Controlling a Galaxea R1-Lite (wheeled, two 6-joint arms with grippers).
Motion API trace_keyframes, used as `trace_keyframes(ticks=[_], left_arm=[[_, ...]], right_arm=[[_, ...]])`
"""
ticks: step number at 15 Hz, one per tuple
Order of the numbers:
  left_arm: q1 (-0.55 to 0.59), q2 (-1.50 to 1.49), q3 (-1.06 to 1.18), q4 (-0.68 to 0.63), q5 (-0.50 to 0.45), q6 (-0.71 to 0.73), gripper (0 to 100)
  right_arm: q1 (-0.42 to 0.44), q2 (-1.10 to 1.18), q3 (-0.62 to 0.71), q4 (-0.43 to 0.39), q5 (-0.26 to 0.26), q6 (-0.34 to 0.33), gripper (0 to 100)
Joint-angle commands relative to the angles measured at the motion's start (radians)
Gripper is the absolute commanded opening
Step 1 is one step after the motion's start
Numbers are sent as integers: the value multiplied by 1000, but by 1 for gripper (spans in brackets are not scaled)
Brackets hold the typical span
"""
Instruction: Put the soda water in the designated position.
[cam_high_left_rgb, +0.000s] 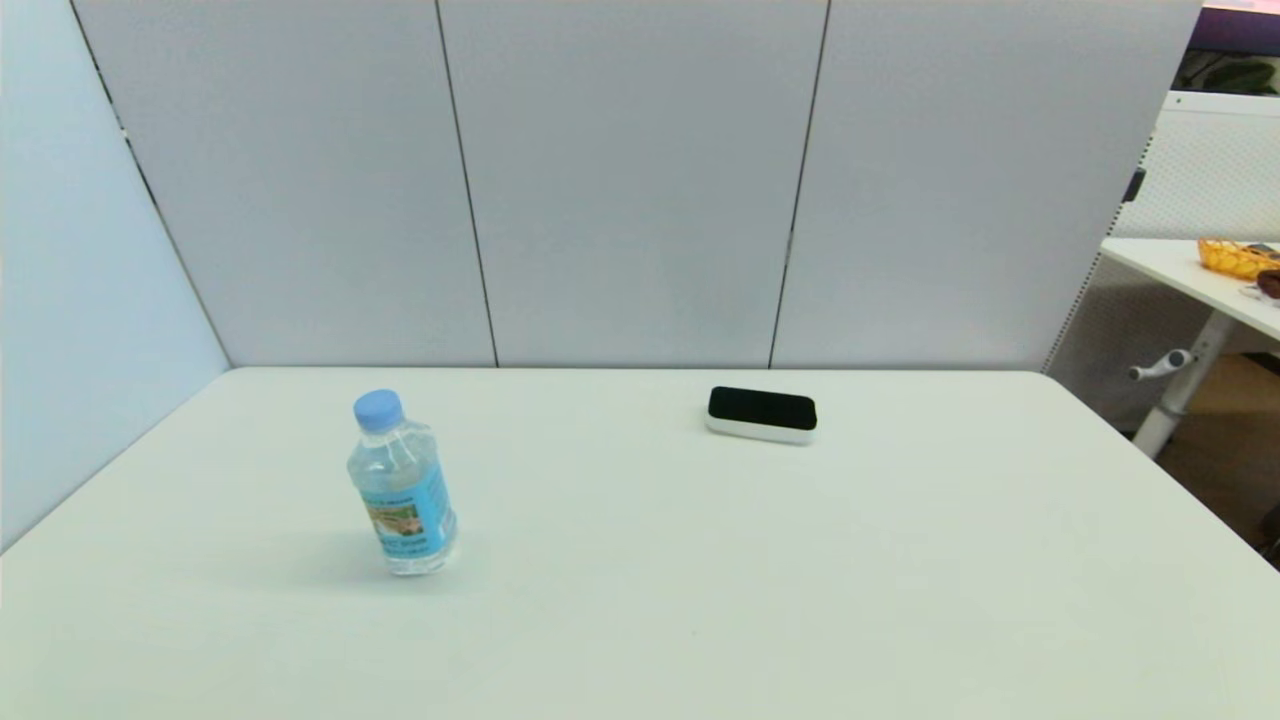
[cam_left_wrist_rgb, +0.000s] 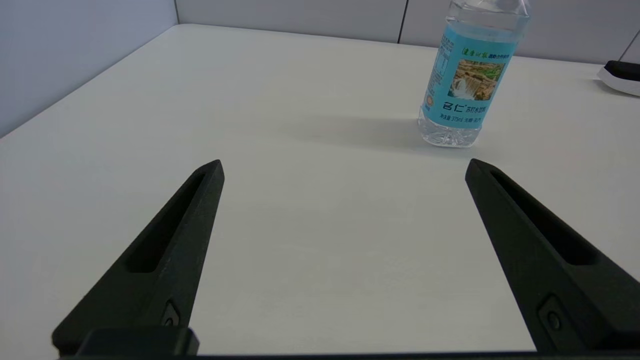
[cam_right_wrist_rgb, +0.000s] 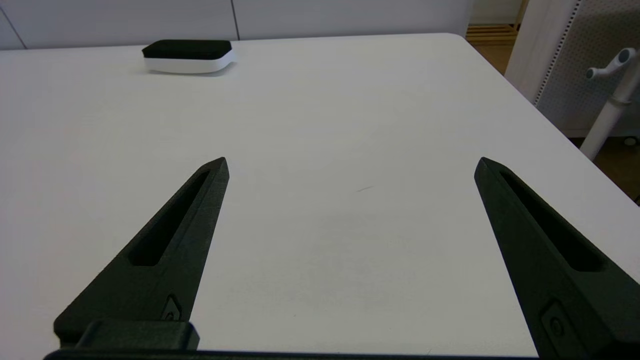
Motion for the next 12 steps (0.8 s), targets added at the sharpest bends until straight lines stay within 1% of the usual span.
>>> trace_keyframes(ticks=[1, 4, 5, 8, 10, 11, 12], left_arm=[[0, 1, 0, -2, 1, -22, 100], [0, 1, -3, 8, 3, -19, 100], [0, 10, -43, 24, -2, -28, 100], [-2, 145, -272, 56, -22, -25, 100], [-3, 294, -480, 82, -26, -25, 100], [-12, 359, -568, 103, -26, -22, 100], [-49, 408, -617, 120, -28, -18, 100]], right_arm=[[0, 1, -1, 0, 0, 0, 100], [0, 1, 1, 0, 0, 0, 100], [0, 1, -1, 0, 0, 0, 100], [0, -1, 1, 0, 0, 0, 100], [0, 1, 1, 0, 0, 0, 100], [0, 1, 1, 0, 0, 0, 100], [0, 1, -1, 0, 0, 0, 100]])
